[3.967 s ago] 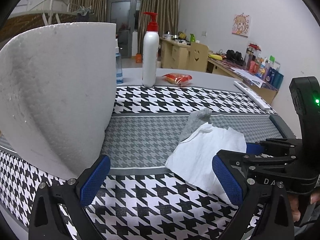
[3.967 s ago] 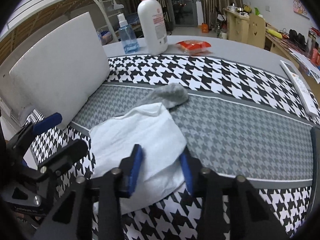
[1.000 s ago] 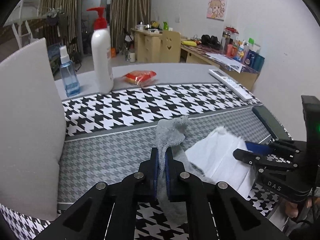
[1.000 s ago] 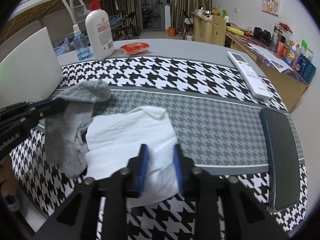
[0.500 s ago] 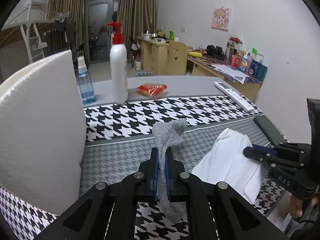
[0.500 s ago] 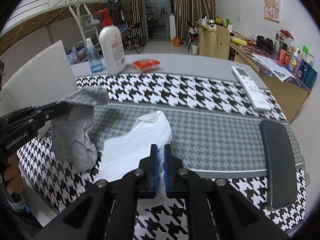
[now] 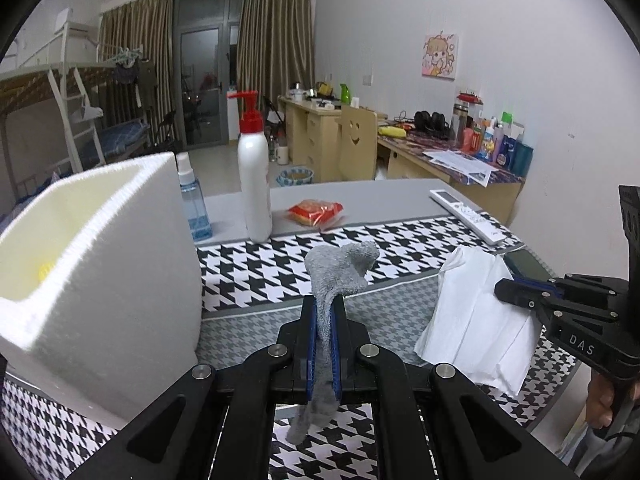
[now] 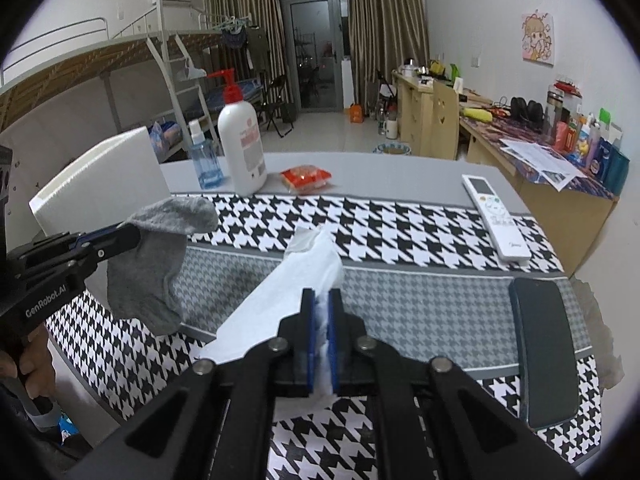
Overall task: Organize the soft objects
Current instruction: 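Carry the grey sock over the foam box with the left gripper while the right carries the tissue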
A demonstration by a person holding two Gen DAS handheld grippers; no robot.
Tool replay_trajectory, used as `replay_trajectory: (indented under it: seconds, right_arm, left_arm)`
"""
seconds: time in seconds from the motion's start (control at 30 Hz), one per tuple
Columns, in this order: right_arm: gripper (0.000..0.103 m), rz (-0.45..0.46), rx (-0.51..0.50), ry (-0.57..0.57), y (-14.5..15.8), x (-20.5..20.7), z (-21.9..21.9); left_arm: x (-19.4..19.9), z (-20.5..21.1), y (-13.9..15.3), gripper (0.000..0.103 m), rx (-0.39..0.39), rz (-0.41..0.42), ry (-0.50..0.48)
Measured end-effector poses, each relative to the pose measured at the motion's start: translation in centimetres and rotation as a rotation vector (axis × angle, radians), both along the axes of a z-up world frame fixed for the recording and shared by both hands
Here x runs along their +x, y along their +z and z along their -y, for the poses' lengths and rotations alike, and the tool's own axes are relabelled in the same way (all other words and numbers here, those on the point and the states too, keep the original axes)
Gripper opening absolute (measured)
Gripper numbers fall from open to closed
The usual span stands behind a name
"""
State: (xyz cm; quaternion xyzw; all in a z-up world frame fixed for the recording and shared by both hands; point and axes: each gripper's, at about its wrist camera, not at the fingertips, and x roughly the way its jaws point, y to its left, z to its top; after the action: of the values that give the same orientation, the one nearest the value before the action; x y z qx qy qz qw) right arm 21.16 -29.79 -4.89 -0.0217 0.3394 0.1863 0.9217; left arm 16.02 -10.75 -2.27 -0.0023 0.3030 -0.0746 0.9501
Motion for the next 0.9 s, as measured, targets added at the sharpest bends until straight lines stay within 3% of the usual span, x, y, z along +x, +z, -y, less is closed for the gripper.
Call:
replay_trajectory:
  seconds: [0.9]
  right_arm:
    - [0.008, 0.138, 0.051, 0.020, 4.6, -1.6, -1.4]
  left_arm:
    - [-1.5, -1.3, 4.1, 0.006, 0.039, 0.112, 0.017]
